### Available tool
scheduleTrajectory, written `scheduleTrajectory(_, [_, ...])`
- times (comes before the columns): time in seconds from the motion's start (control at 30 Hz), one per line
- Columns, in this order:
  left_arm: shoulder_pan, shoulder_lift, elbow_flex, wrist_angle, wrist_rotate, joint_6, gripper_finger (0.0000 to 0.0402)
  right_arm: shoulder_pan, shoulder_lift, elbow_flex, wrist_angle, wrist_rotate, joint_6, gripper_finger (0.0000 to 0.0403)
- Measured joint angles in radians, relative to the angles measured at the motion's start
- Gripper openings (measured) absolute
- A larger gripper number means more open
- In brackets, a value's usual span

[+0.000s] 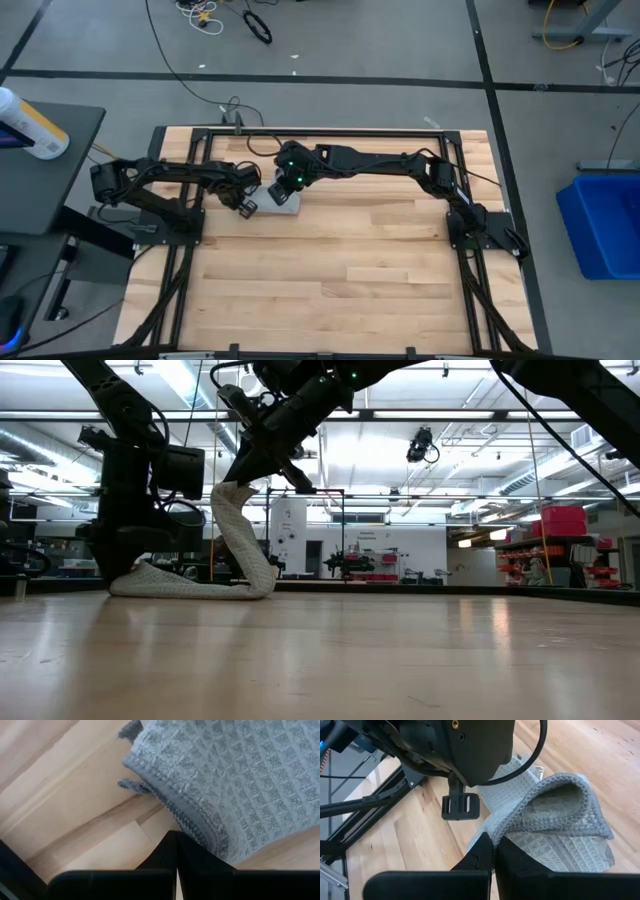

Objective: Fold microfiber towels
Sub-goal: Fold the gray microfiber towel

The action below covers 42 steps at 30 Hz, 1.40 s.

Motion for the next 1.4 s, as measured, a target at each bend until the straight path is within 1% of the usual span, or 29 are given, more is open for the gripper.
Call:
scheduleTrajectory(0.23, [0.0,-0.003,0.002,0.013,-0.01,-0.041,0.0001,0.0,0.0,0.0,0.0,0.0,0.0,0.0004])
scheduleTrajectory(0.33, [0.0,-0.002,0.003,0.015,-0.017,-0.066,0.0012,0.0,0.0,0.0,0.0,0.0,0.0,0.0004])
scheduleTrajectory(0.5, [0.001,-0.002,0.005,0.006,-0.031,-0.093,0.005,0.0,0.0,-0.001,0.0,0.0,0.0,0.0004])
scheduleTrajectory(0.77, [0.004,-0.004,0.008,-0.064,-0.054,-0.121,0.0137,-0.002,0.0,-0.001,0.0,0.0,-0.001,0.0004])
scheduleTrajectory(0.9, [0.004,-0.005,0.007,-0.094,-0.063,-0.128,0.0166,-0.002,0.0,-0.001,0.0,-0.003,-0.007,0.0004])
scheduleTrajectory(1.0, [0.004,-0.005,0.007,-0.114,-0.065,-0.133,0.0173,-0.004,0.0,-0.001,0.0,-0.004,-0.008,0.0004])
scheduleTrajectory(1.17, [0.008,-0.006,0.007,-0.155,-0.084,-0.135,0.0169,-0.006,-0.001,-0.001,0.0,-0.005,-0.013,0.0004])
scheduleTrajectory(1.3, [0.042,-0.032,0.007,-0.175,-0.084,-0.133,0.0164,-0.006,-0.002,-0.001,0.0,-0.007,-0.016,0.0004])
scheduleTrajectory(1.4, [0.087,-0.073,0.007,-0.193,-0.092,-0.127,0.0163,-0.005,-0.002,-0.001,0.0,-0.007,-0.018,0.0004])
